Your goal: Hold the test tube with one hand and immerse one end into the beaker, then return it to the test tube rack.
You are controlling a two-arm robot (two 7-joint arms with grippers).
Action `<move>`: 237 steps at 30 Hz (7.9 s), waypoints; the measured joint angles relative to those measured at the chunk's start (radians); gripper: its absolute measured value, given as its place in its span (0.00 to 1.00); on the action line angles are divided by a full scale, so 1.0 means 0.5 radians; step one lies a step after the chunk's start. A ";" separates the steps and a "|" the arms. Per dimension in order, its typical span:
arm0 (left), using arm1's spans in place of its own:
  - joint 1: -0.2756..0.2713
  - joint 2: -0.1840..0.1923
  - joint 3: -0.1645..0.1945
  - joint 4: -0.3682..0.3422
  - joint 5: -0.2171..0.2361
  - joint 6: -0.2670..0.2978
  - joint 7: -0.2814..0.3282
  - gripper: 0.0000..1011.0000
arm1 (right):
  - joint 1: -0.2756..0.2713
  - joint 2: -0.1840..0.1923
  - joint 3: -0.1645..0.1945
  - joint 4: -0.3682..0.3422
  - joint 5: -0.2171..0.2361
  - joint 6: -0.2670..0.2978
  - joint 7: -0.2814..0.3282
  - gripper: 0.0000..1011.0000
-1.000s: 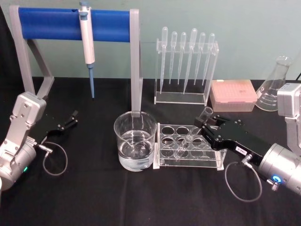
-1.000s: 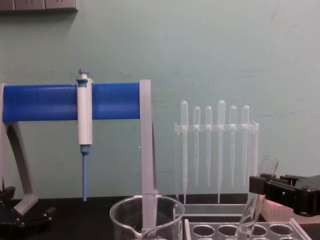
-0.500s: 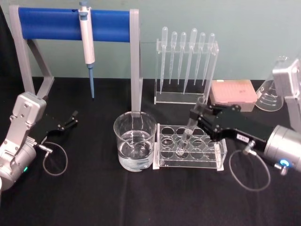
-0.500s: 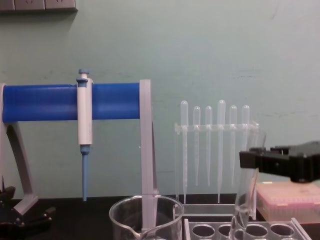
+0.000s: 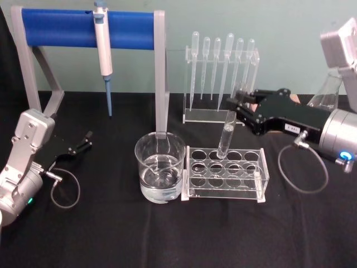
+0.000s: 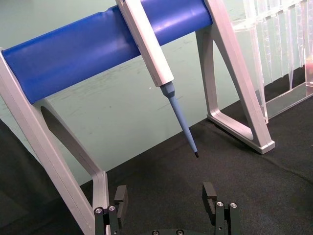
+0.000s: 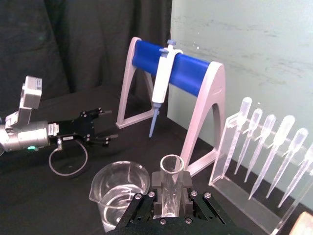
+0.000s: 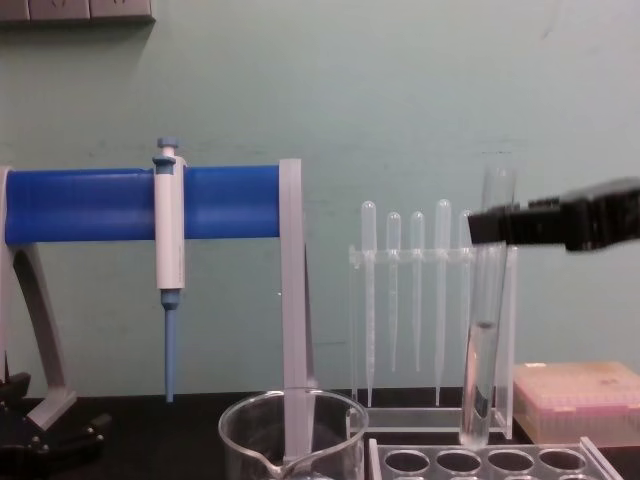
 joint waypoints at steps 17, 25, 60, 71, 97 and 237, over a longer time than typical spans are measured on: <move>0.000 0.000 0.000 0.000 0.000 0.000 0.000 0.99 | 0.167 0.059 -0.042 -0.019 0.107 0.180 -0.045 0.22; 0.000 0.000 0.000 0.000 0.000 0.000 0.000 0.99 | 0.176 0.071 -0.051 -0.018 0.113 0.181 -0.044 0.22; 0.000 0.000 0.000 0.000 0.000 0.000 0.000 0.99 | 0.169 0.063 -0.043 -0.017 0.108 0.179 -0.042 0.22; 0.000 0.000 0.000 0.000 0.000 0.000 0.000 0.99 | 0.169 0.063 -0.043 -0.017 0.108 0.179 -0.042 0.22; 0.000 0.000 0.000 0.000 0.000 0.000 0.000 0.99 | 0.169 0.063 -0.043 -0.017 0.108 0.179 -0.042 0.22; 0.000 0.000 0.000 0.000 0.000 0.000 0.000 0.99 | 0.169 0.063 -0.043 -0.017 0.108 0.179 -0.042 0.22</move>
